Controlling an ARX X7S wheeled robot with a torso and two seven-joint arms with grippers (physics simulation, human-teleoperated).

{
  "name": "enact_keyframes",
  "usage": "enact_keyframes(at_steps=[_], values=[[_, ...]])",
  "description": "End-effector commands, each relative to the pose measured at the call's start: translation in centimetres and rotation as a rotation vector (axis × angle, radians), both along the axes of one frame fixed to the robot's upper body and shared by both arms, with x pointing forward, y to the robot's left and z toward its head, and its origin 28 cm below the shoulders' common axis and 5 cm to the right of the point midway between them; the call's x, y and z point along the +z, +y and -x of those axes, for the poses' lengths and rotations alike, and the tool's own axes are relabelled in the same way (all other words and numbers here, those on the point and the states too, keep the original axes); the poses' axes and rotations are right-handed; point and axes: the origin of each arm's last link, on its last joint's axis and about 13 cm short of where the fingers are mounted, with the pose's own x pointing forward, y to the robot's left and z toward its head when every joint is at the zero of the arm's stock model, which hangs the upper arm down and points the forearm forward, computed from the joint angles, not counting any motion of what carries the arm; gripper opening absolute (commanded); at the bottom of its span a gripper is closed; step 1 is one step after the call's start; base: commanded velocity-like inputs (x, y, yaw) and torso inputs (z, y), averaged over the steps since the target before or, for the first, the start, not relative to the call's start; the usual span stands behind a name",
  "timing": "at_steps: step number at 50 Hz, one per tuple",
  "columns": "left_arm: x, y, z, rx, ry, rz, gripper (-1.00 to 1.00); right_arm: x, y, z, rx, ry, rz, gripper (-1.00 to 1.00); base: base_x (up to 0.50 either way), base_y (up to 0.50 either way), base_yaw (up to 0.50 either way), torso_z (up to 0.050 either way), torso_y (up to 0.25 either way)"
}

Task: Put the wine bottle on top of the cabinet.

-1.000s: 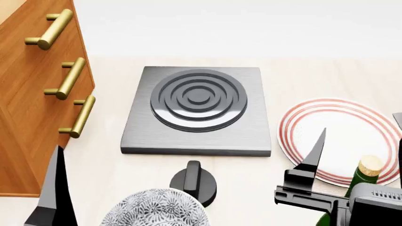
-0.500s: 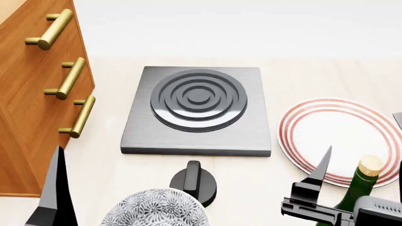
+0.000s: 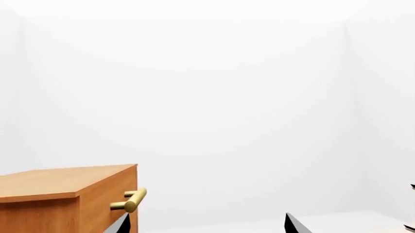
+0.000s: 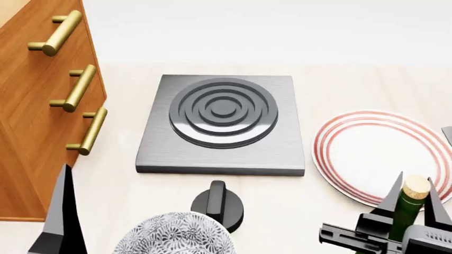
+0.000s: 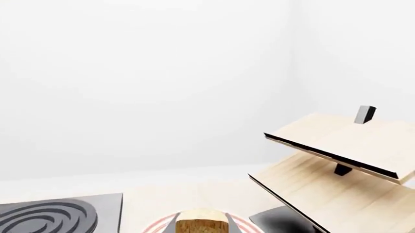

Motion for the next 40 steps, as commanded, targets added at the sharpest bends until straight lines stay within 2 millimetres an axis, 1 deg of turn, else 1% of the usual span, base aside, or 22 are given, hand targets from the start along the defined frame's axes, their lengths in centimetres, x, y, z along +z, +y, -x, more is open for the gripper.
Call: enact_keyframes(at_steps=[1,4,9,13,19,29,32,33,36,40], values=[[0.0,0.0,0.0,-0.002,0.000,0.000,1.00,-0.3,0.1,0.0,0.006,0.017,0.000,-1.00,0.00,0.00,0.00,0.000,0.000],[0.0,0.0,0.0,-0.001,0.000,0.001,1.00,-0.3,0.0,0.0,0.003,0.017,0.002,-1.00,0.00,0.00,0.00,0.000,0.000],[-0.1,0.0,0.0,-0.003,0.004,0.002,1.00,0.6,0.0,0.0,0.016,0.003,0.020,-1.00,0.00,0.00,0.00,0.000,0.000],[-0.8,0.0,-0.4,-0.013,0.031,0.000,1.00,2.0,-0.1,0.0,0.026,-0.014,0.041,-1.00,0.00,0.00,0.00,0.000,0.000],[-1.1,-0.1,-0.5,-0.019,0.046,-0.005,1.00,4.0,-0.3,-0.1,0.049,-0.032,0.074,-1.00,0.00,0.00,0.00,0.000,0.000],[-1.3,-0.1,-0.6,-0.024,0.059,-0.010,1.00,6.2,-0.3,-1.3,0.077,-0.039,0.100,-1.00,0.00,0.00,0.00,0.000,0.000],[-1.2,-0.1,-0.5,-0.024,0.061,-0.011,1.00,7.1,0.0,-1.6,0.106,-0.045,0.111,-1.00,0.00,0.00,0.00,0.000,0.000],[-1.2,-0.2,-0.5,-0.025,0.063,-0.012,1.00,7.7,0.2,-1.8,0.127,-0.053,0.108,-1.00,0.00,0.00,0.00,0.000,0.000],[-1.3,-0.2,-0.6,-0.027,0.065,-0.014,1.00,8.7,0.5,-2.3,0.152,-0.067,0.118,-1.00,0.00,0.00,0.00,0.000,0.000],[-1.3,-0.2,-0.6,-0.029,0.066,-0.014,1.00,9.2,1.0,-3.1,0.197,-0.060,0.123,-1.00,0.00,0.00,0.00,0.000,0.000]])
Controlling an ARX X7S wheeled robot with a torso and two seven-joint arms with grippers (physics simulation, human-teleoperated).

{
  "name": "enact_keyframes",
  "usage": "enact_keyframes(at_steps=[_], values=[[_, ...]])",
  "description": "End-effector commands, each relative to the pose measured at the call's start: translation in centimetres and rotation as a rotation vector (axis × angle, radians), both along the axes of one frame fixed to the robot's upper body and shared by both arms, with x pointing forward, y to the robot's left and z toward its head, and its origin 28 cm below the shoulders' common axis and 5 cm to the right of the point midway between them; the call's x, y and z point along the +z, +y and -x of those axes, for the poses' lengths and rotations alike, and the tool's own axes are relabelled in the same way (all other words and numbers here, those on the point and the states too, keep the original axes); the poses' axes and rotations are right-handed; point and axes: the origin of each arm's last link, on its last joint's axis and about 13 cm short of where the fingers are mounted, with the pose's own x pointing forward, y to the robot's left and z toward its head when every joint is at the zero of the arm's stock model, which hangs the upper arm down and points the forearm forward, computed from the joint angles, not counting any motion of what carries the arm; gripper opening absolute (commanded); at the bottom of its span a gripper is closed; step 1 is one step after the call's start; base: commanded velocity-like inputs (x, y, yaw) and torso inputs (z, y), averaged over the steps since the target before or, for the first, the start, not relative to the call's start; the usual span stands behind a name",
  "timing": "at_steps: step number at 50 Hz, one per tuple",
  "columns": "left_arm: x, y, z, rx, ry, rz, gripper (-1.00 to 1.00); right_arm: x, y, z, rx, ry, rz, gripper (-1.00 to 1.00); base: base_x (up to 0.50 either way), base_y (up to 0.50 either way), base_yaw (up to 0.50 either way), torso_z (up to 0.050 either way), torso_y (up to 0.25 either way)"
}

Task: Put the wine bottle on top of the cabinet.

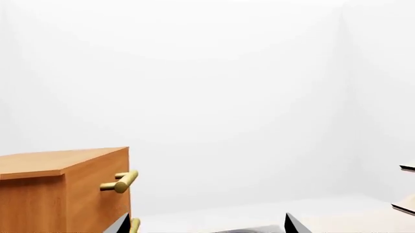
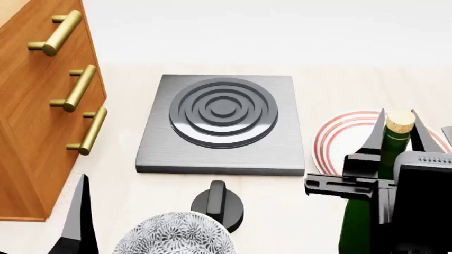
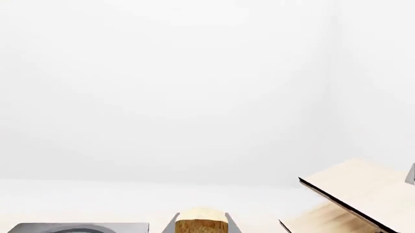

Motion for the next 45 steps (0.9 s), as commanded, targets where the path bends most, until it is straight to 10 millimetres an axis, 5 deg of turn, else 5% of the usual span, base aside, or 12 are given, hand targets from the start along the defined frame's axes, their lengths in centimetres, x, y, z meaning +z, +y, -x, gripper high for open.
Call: enact_keyframes(at_steps=[1,45], values=[[-0.1,0.0,0.0,-0.004,0.009,-0.003,1.00,2.9,0.9,-1.4,0.087,-0.030,0.048,-1.00,0.00,0.00,0.00,0.000,0.000],[-1.2,-1.6,0.1,-0.073,0.052,-0.031,1.00,5.2,6.3,-2.4,0.511,-0.034,-0.028,-1.00,0.00,0.00,0.00,0.000,0.001]])
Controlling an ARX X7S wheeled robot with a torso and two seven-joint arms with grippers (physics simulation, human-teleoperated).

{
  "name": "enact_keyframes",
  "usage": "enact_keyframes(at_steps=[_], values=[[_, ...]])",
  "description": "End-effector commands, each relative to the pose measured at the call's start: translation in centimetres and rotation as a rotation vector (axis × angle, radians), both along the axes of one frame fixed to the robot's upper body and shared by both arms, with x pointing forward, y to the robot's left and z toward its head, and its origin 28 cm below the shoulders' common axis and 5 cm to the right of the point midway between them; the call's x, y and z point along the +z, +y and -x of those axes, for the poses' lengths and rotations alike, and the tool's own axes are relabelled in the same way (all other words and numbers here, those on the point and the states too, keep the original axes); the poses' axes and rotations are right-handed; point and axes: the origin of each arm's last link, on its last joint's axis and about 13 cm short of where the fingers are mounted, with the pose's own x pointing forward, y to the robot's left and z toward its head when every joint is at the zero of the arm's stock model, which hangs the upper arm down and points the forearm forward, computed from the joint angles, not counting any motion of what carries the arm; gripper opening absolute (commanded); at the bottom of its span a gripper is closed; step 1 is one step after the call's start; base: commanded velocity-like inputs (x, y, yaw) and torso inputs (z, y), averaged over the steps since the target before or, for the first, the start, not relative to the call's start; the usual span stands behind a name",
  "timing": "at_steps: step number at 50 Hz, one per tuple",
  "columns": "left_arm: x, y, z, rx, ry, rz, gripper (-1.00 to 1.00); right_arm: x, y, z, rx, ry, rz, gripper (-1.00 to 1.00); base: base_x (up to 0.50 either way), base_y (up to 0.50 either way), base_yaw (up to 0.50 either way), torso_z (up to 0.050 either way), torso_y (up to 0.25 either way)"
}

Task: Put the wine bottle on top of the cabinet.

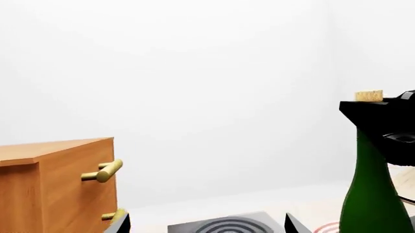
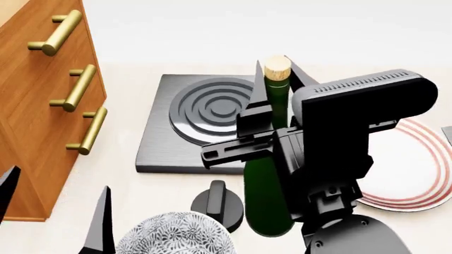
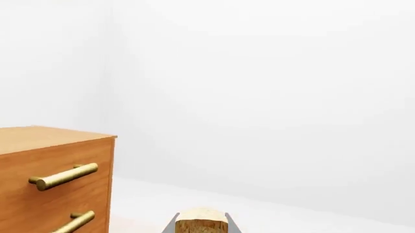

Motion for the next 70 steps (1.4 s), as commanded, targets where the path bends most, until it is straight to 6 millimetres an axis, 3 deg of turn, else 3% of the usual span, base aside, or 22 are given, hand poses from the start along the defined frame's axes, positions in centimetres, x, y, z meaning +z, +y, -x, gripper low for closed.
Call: enact_keyframes(at_steps=[1,31,48,52,70], values=[[-0.4,-0.8,0.1,-0.039,0.018,-0.011,1.00,0.9,1.1,0.0,0.094,-0.020,-0.016,-1.00,0.00,0.00,0.00,0.000,0.000],[-0.2,-3.3,0.0,-0.225,0.086,0.045,1.00,0.9,3.3,-0.2,0.202,-0.015,-0.029,-1.00,0.00,0.00,0.00,0.000,0.001],[-1.3,-5.1,-1.5,-0.320,0.122,-0.102,1.00,1.2,3.5,-0.3,0.208,-0.017,-0.019,-1.00,0.00,0.00,0.00,0.000,0.001],[-1.9,-5.4,-2.0,-0.338,0.207,-0.150,1.00,1.4,3.6,-0.3,0.209,-0.020,-0.019,-1.00,0.00,0.00,0.00,0.000,0.000],[-2.2,-6.0,-4.3,-0.401,0.289,-0.066,1.00,1.8,3.4,-0.1,0.208,-0.031,-0.011,-1.00,0.00,0.00,0.00,0.000,0.001]])
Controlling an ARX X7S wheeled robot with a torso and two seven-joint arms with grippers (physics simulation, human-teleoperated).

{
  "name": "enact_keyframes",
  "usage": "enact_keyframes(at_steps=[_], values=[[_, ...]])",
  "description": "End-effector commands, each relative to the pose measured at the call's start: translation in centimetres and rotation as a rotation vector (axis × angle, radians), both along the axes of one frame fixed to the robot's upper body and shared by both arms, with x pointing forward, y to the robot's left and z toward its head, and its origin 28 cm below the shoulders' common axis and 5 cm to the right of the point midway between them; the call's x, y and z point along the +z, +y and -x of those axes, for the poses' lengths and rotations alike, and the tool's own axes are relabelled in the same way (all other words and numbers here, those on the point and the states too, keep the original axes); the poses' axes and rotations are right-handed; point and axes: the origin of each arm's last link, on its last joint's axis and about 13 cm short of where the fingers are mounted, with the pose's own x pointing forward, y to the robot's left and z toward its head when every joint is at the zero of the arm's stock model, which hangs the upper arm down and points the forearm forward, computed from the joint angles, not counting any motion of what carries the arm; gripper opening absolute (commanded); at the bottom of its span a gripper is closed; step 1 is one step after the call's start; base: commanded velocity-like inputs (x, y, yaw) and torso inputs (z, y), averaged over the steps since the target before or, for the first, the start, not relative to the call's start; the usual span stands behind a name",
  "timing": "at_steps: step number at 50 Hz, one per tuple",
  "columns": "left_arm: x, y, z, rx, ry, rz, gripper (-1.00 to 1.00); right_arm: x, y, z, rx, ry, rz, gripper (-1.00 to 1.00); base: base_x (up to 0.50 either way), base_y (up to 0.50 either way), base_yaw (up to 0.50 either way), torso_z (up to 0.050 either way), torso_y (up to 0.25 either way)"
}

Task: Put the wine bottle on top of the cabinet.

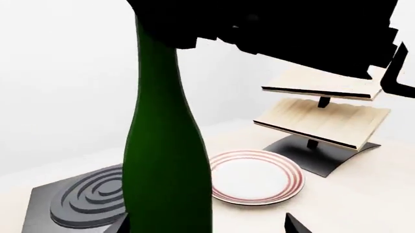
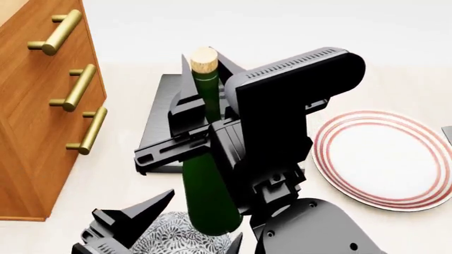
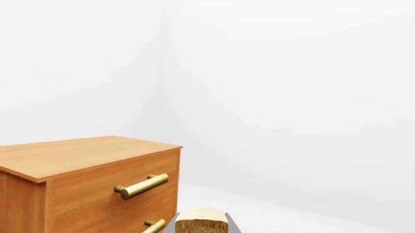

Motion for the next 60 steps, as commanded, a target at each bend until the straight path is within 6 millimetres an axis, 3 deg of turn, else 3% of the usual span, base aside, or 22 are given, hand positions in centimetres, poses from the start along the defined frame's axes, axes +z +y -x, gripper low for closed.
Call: enact_keyframes(at_steps=[1,32,41,60], values=[[-0.1,-0.4,-1.5,-0.020,0.047,0.019,1.00,0.5,-0.2,0.1,-0.010,-0.029,0.002,-1.00,0.00,0.00,0.00,0.000,0.000],[-0.4,-0.5,-3.8,0.001,0.083,0.059,1.00,0.0,-0.3,0.3,-0.012,-0.022,-0.010,-1.00,0.00,0.00,0.00,0.000,0.001],[-0.4,-0.7,-4.2,-0.015,0.117,0.144,1.00,-0.3,-0.3,0.2,-0.014,-0.018,-0.010,-1.00,0.00,0.00,0.00,0.000,0.000],[-1.1,-1.0,-5.0,0.001,0.118,0.094,1.00,-0.3,-0.3,0.2,-0.014,-0.017,-0.011,-1.00,0.00,0.00,0.00,0.000,0.001]])
